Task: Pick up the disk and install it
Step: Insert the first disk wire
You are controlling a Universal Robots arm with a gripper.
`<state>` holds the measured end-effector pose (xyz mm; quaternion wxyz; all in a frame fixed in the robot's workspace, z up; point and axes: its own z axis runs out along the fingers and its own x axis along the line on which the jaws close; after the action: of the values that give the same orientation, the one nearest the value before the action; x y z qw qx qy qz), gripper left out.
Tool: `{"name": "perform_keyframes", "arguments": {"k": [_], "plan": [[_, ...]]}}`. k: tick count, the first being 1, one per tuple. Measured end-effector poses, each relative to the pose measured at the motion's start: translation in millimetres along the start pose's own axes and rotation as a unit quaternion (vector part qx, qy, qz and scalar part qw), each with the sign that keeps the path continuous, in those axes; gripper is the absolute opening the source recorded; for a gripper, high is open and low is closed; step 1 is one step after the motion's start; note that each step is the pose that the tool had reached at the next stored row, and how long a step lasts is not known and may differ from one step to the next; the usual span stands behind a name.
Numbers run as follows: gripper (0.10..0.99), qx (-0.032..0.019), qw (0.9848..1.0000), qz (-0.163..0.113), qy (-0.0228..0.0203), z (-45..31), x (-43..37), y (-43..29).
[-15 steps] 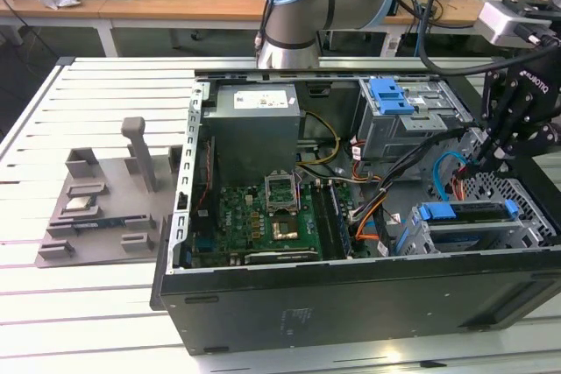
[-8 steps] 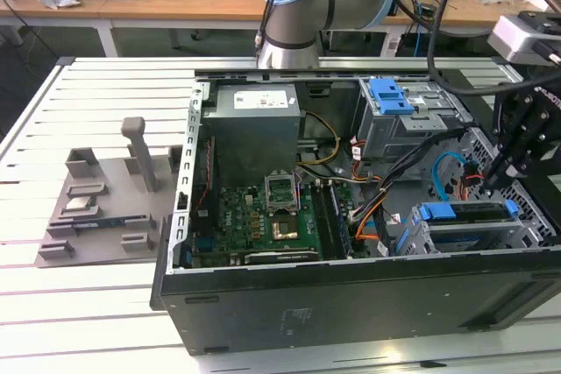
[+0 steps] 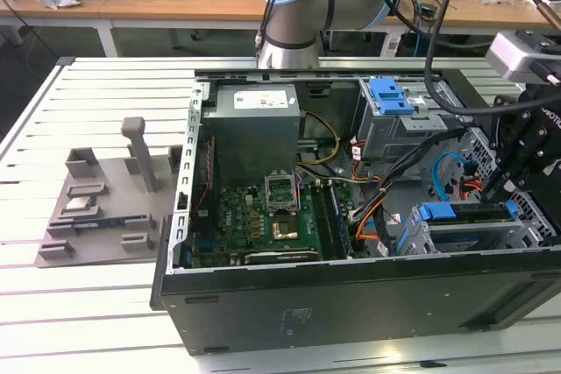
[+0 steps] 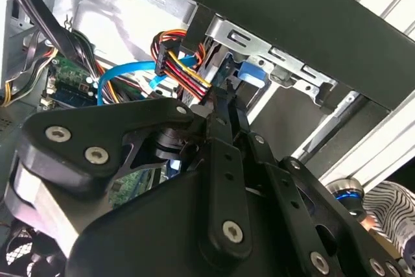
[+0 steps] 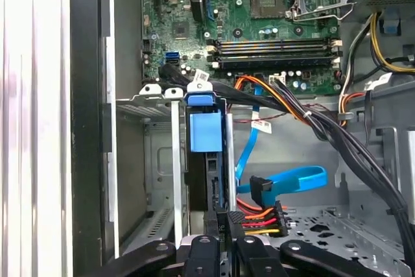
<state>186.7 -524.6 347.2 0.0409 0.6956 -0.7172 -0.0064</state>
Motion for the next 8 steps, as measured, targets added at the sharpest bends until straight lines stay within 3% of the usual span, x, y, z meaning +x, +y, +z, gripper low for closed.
{"name": "perform_keyframes", "arguments": {"k": [8], "plan": [[0.169,0.0001,1.0000,0.000,0.0000,7.5,-0.3,1.8]]}}
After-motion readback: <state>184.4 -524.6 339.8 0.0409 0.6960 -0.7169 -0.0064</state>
